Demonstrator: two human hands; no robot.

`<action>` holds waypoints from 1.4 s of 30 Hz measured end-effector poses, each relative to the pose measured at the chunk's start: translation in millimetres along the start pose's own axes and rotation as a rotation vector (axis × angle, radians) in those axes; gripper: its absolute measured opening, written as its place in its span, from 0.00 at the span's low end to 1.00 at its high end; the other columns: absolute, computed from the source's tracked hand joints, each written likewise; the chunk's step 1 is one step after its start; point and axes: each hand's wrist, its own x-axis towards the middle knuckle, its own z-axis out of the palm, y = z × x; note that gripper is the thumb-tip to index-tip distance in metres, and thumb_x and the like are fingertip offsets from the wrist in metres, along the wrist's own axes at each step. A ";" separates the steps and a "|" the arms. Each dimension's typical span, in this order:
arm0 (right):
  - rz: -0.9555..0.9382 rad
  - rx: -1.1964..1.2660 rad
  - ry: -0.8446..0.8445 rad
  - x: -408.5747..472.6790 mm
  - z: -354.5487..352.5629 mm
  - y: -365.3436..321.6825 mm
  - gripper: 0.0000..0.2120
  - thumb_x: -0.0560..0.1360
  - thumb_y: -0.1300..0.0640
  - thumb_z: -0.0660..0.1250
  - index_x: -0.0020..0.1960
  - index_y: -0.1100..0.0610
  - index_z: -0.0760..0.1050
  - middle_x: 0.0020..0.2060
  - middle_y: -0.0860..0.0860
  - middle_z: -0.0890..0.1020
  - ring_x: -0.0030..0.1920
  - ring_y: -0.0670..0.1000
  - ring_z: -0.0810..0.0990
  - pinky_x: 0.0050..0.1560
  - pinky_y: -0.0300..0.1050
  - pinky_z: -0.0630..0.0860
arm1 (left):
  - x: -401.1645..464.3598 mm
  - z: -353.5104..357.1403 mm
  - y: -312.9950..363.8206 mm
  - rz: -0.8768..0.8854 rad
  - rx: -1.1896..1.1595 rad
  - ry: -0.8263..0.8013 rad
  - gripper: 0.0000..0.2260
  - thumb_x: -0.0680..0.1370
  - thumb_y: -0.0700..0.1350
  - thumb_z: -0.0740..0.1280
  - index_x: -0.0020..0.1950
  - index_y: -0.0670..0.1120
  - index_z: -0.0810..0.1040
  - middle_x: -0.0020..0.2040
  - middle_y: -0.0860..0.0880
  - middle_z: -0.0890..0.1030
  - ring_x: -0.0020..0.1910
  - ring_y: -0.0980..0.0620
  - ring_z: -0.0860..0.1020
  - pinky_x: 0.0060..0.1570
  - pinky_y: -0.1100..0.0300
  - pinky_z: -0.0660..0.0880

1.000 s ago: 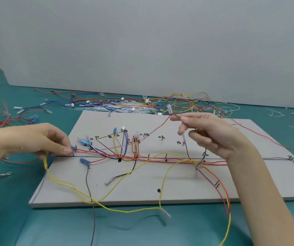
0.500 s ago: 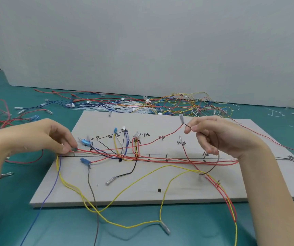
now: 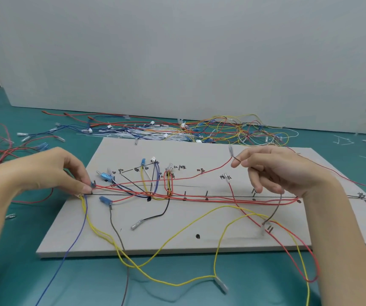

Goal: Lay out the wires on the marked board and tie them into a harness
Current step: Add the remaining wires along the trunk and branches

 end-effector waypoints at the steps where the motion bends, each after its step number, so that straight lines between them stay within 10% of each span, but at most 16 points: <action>1: 0.003 0.010 0.013 0.1 -0.5 0.5 0.10 0.78 0.62 0.60 0.48 0.58 0.81 0.25 0.61 0.77 0.15 0.47 0.61 0.18 0.32 0.57 | -0.9 0.9 2.8 -0.001 0.002 0.007 0.33 0.43 0.70 0.79 0.39 0.52 0.86 0.37 0.50 0.85 0.35 0.54 0.84 0.36 0.70 0.77; 13: -0.011 0.511 0.259 7.7 -6.7 1.9 0.13 0.76 0.59 0.63 0.56 0.55 0.82 0.31 0.48 0.78 0.15 0.41 0.55 0.15 0.32 0.54 | -20.0 22.8 44.1 -0.028 0.404 0.238 0.07 0.62 0.53 0.81 0.31 0.58 0.84 0.28 0.57 0.82 0.26 0.62 0.77 0.31 0.65 0.73; 18: -0.017 0.740 0.235 8.7 -3.1 0.0 0.15 0.70 0.62 0.64 0.56 0.56 0.79 0.41 0.52 0.85 0.13 0.42 0.57 0.14 0.32 0.53 | -27.7 66.9 76.8 0.156 0.528 0.351 0.14 0.66 0.41 0.76 0.30 0.57 0.75 0.34 0.56 0.77 0.36 0.62 0.74 0.37 0.61 0.69; 23: 0.003 0.765 0.195 13.2 4.3 1.3 0.13 0.77 0.64 0.58 0.57 0.57 0.77 0.46 0.55 0.85 0.13 0.42 0.58 0.13 0.31 0.55 | -36.8 102.8 121.4 0.470 0.237 0.260 0.06 0.74 0.54 0.70 0.39 0.56 0.78 0.39 0.55 0.77 0.41 0.59 0.74 0.39 0.69 0.69; 27: 0.012 0.766 0.156 17.2 10.7 2.5 0.14 0.78 0.65 0.57 0.59 0.57 0.76 0.45 0.54 0.85 0.15 0.41 0.59 0.14 0.30 0.57 | -36.0 140.9 149.8 0.523 0.034 0.026 0.18 0.71 0.67 0.61 0.48 0.57 0.81 0.43 0.61 0.79 0.41 0.59 0.76 0.39 0.70 0.70; 36: 0.047 1.000 0.047 26.3 23.1 2.4 0.16 0.71 0.67 0.58 0.56 0.57 0.73 0.35 0.50 0.74 0.16 0.40 0.63 0.15 0.31 0.59 | -36.3 188.5 156.7 0.617 0.159 -0.080 0.10 0.80 0.49 0.65 0.61 0.54 0.79 0.42 0.58 0.78 0.40 0.63 0.74 0.41 0.73 0.66; 42: 0.086 1.063 0.039 32.1 34.6 -0.2 0.13 0.74 0.68 0.56 0.54 0.56 0.72 0.35 0.51 0.75 0.18 0.40 0.68 0.18 0.30 0.67 | -39.6 192.9 162.9 0.694 0.035 0.237 0.14 0.78 0.51 0.68 0.59 0.58 0.67 0.50 0.61 0.68 0.48 0.65 0.69 0.48 0.74 0.65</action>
